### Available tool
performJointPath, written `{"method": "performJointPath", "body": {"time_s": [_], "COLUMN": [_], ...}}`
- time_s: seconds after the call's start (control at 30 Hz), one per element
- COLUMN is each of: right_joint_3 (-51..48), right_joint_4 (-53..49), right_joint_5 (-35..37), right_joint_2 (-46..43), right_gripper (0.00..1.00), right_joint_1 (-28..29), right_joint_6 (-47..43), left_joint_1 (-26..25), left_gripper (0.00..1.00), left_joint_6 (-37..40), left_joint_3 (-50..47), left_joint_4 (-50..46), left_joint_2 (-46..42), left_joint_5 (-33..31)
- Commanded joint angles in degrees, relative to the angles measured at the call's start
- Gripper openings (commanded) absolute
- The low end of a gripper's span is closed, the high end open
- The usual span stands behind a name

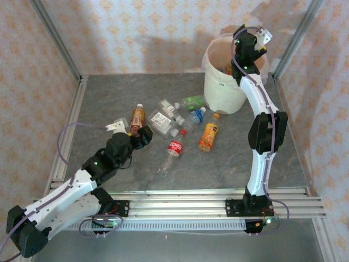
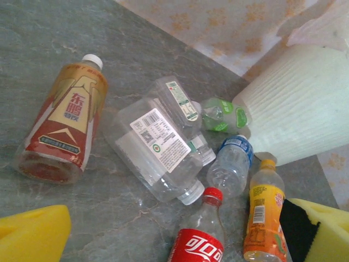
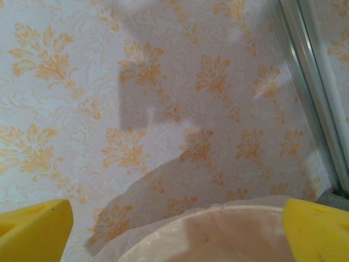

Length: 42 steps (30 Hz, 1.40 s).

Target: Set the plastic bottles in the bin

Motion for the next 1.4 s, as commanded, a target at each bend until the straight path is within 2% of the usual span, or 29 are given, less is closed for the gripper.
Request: {"method": "performJointPath", "body": {"time_s": [0.0,0.27,0.47,0.57,0.73,0.87,0.97,1.0,1.1,1.17,1.23,1.27,1.37], "right_joint_3": [2.93,2.68,2.02,0.35,-12.48,-23.52,-33.66,-37.27,-45.30,-47.39,-47.24,-47.54,-52.84], "right_joint_4": [-3.68,-8.10,-16.06,-20.74,-21.58,-25.21,-29.63,-30.64,-32.38,-36.64,-48.65,-51.46,-47.42], "right_joint_5": [0.50,0.04,-4.38,-8.11,-16.84,-27.38,-41.70,-45.46,-50.17,-49.88,-47.65,-45.09,-38.86], "right_joint_2": [-0.44,-3.76,-9.32,-13.79,-25.50,-35.12,-42.89,-45.10,-48.98,-48.32,-45.98,-45.19,-45.27], "right_gripper": [0.99,0.99,0.99,0.99,0.99,1.00,0.98,0.97,0.99,0.99,0.99,0.99,0.99], "right_joint_1": [-0.06,-0.06,0.67,2.21,6.43,6.53,7.15,7.72,9.71,10.82,12.55,13.35,14.60], "right_joint_6": [-2.14,-2.42,-4.42,-9.16,-23.13,-27.94,-38.25,-44.48,-59.87,-69.95,-82.92,-86.32,-93.21], "left_joint_1": [0.87,1.73,2.21,2.70,3.34,3.70,3.86,3.97,4.14,4.23,4.15,4.19,4.21], "left_gripper": [1.00,1.00,1.00,1.00,1.00,1.00,1.00,1.00,1.00,1.00,1.00,1.00,1.00], "left_joint_6": [-1.48,-2.80,-5.15,-7.52,-8.20,-8.19,-8.08,-8.09,-8.51,-8.50,-8.47,-8.72,-10.55], "left_joint_3": [-1.08,-1.92,-2.42,-3.00,-3.38,-2.27,-1.19,-1.05,-0.96,-0.34,0.43,0.40,-1.71], "left_joint_4": [-1.98,-2.03,-3.75,-5.04,-4.63,-6.14,-7.09,-6.89,-5.37,-5.23,-6.32,-6.72,-6.08], "left_joint_2": [-1.13,-1.11,-1.06,-1.01,-0.79,0.70,2.70,3.37,4.98,5.92,6.33,6.34,5.28], "left_joint_5": [-3.44,-3.29,-5.54,-7.43,-6.91,-6.54,-5.89,-5.68,-4.83,-4.39,-4.20,-4.23,-4.70]}}
